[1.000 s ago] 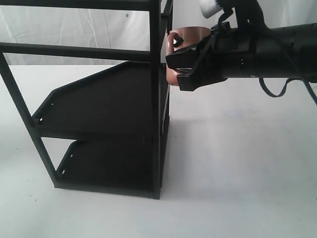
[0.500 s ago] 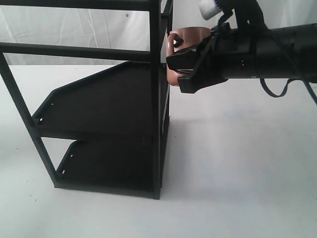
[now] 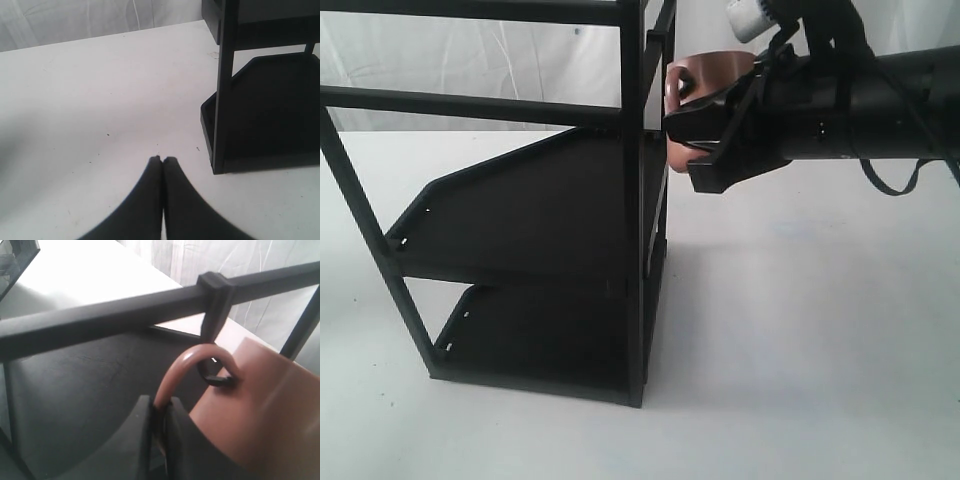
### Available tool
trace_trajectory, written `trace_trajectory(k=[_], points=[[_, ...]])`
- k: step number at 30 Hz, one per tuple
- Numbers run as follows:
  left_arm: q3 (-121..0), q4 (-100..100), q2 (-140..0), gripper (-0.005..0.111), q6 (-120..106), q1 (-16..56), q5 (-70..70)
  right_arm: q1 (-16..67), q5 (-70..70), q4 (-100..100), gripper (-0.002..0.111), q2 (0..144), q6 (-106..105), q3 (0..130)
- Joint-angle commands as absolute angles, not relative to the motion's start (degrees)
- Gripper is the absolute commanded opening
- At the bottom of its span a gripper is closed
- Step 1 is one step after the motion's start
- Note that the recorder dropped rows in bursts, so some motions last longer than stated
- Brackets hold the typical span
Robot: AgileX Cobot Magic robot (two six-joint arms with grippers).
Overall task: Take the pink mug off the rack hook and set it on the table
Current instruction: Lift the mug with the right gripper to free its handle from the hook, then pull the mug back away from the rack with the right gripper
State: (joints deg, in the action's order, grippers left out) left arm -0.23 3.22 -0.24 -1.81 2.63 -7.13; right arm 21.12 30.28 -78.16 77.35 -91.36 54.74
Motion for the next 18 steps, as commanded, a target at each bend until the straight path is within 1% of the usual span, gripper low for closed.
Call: trace_trajectory(k=[1, 12, 18], points=[[0.0, 3.1, 0.0, 0.000, -1.5, 2.4, -7.4, 21.2, 29.6, -78.2, 0.000, 76.5, -90.6, 54.6], [0.0, 3.1, 0.0, 0.000, -1.5, 2.4, -7.4, 21.2, 27.4, -77.0, 0.000, 74.5, -89.6, 54.6], [0.0, 3.1, 0.0, 0.000, -1.5, 2.4, -7.4, 21.2, 25.4, -68.9, 0.000, 72.5, -83.2, 54.6]])
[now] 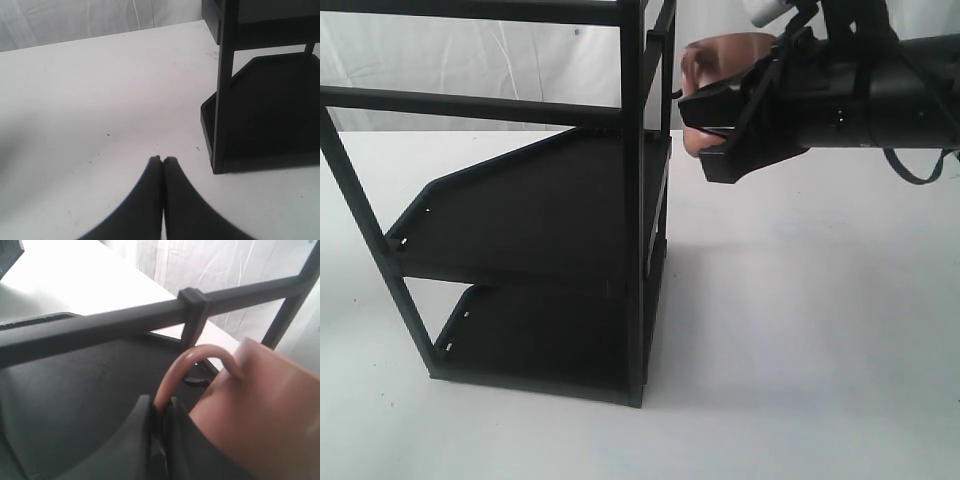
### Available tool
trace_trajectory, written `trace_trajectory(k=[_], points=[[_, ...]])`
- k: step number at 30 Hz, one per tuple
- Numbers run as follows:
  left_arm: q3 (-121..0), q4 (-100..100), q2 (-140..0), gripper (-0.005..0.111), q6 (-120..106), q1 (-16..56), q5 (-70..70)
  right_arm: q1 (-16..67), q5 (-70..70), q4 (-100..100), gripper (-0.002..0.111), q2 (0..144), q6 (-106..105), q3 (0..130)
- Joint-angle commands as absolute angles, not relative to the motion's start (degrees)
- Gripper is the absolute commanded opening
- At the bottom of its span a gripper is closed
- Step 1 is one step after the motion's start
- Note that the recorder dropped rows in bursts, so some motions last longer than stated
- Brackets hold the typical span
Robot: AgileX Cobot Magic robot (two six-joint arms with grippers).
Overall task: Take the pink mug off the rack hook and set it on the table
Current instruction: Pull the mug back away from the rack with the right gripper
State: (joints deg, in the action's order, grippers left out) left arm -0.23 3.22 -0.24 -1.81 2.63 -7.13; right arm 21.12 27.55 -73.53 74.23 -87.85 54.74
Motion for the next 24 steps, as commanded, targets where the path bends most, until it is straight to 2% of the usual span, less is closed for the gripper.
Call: trace_trajectory(k=[1, 5, 16, 24], points=[[0.0, 3.1, 0.0, 0.000, -1.5, 2.4, -7.4, 21.2, 25.1, -67.2, 0.000, 72.3, -81.6, 54.6], [0.0, 3.1, 0.0, 0.000, -1.5, 2.4, -7.4, 21.0, 23.6, -64.3, 0.000, 71.0, -79.4, 52.4], [0.0, 3.4, 0.0, 0.000, -1.5, 2.4, -7.4, 21.2, 6.8, -65.4, 0.000, 68.1, -85.5, 38.7], [0.0, 3.4, 0.0, 0.000, -1.5, 2.4, -7.4, 21.2, 12.3, -77.1, 0.000, 68.2, -99.1, 38.6]])
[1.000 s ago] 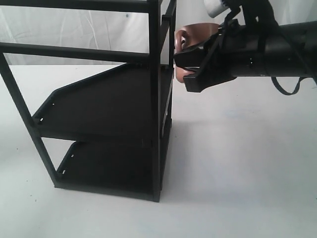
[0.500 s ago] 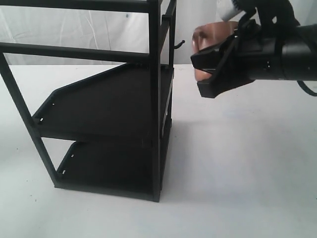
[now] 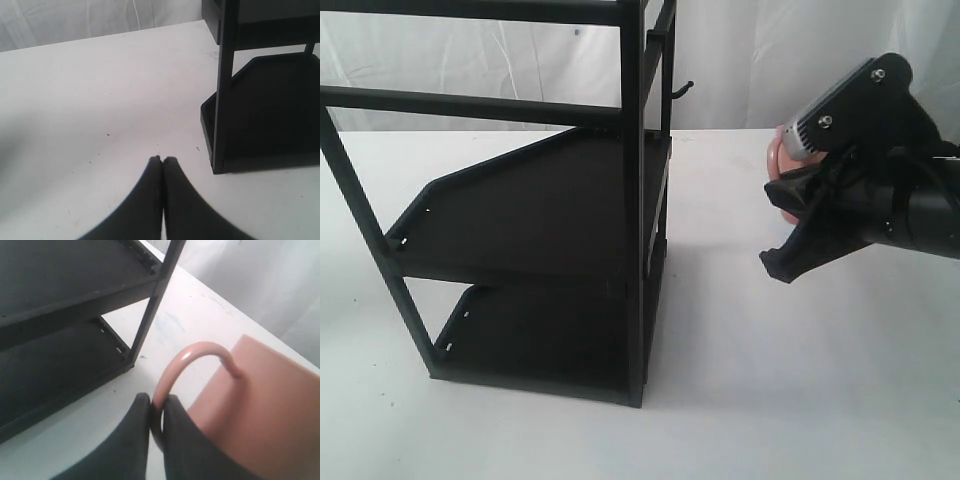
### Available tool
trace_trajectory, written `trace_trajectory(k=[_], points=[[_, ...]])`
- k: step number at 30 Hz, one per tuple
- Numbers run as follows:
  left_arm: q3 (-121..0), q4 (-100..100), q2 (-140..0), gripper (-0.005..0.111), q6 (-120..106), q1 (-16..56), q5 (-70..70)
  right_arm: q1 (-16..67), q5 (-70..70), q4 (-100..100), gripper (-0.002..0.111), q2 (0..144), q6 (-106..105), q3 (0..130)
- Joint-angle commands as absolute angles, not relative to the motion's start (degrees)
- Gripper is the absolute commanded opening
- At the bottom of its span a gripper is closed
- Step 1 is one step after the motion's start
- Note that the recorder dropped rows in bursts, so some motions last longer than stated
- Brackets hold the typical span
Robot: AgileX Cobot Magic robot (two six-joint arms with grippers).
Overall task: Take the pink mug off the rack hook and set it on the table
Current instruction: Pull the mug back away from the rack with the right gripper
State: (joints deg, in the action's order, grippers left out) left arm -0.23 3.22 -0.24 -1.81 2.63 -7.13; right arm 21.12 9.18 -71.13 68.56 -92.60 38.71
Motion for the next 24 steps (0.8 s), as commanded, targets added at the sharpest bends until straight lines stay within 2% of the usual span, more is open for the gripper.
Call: trace_trajectory(k=[1, 24], points=[[0.0, 3.4, 0.0, 0.000, -1.5, 2.4, -7.4, 21.2, 12.9, -78.2, 0.000, 68.2, -100.1, 38.6], [0.0, 3.3, 0.0, 0.000, -1.5, 2.4, -7.4, 21.2, 14.1, -83.0, 0.000, 67.9, -102.7, 38.7]])
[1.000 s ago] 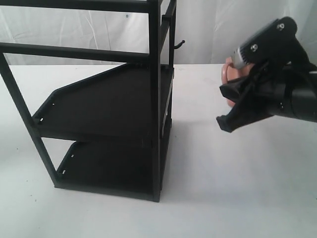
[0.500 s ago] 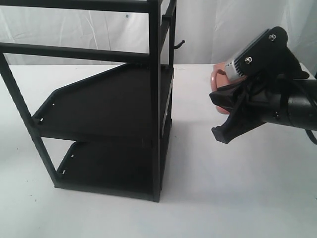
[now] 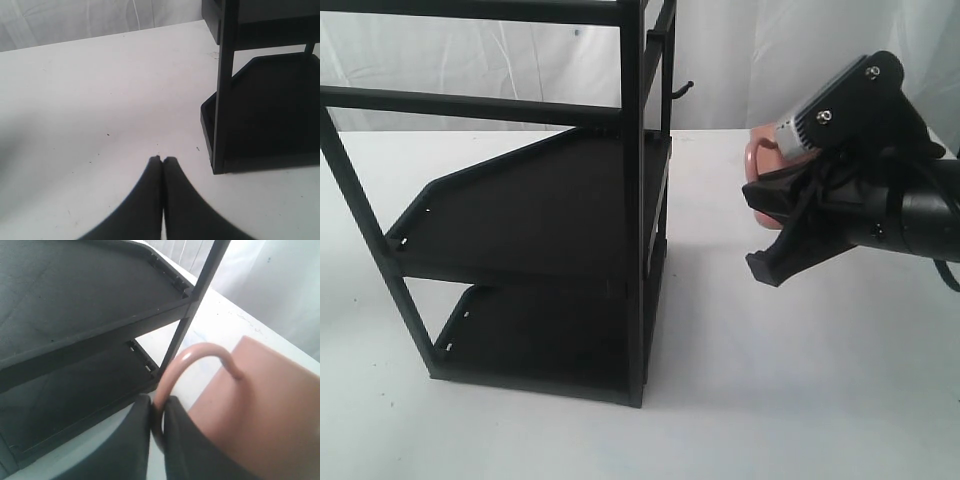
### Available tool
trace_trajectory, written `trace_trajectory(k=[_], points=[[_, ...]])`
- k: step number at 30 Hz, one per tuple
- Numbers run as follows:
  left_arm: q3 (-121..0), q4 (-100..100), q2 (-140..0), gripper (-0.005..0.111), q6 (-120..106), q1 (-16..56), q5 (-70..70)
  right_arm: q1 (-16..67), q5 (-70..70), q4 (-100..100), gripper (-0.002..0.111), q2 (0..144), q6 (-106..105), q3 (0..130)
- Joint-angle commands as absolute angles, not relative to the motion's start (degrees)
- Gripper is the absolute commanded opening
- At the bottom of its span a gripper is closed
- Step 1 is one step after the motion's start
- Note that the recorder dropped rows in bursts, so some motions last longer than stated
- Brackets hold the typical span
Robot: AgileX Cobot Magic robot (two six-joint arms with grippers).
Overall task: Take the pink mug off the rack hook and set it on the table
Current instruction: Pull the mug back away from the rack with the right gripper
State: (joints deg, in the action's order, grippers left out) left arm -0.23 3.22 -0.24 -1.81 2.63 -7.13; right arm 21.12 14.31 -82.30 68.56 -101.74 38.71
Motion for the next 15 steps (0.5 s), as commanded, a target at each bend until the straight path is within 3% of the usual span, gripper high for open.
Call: trace_trajectory(k=[1, 8, 15], points=[[0.0, 3.3, 0.0, 0.000, -1.5, 2.4, -7.4, 21.2, 14.1, -83.1, 0.000, 67.6, -102.7, 38.7], [0.0, 3.3, 0.0, 0.000, -1.5, 2.4, -7.4, 19.4, 12.3, -96.8, 0.000, 67.6, -108.6, 37.2], [0.0, 3.3, 0.0, 0.000, -1.5, 2.4, -7.4, 16.7, 25.3, -99.9, 0.000, 67.6, -119.7, 35.3]])
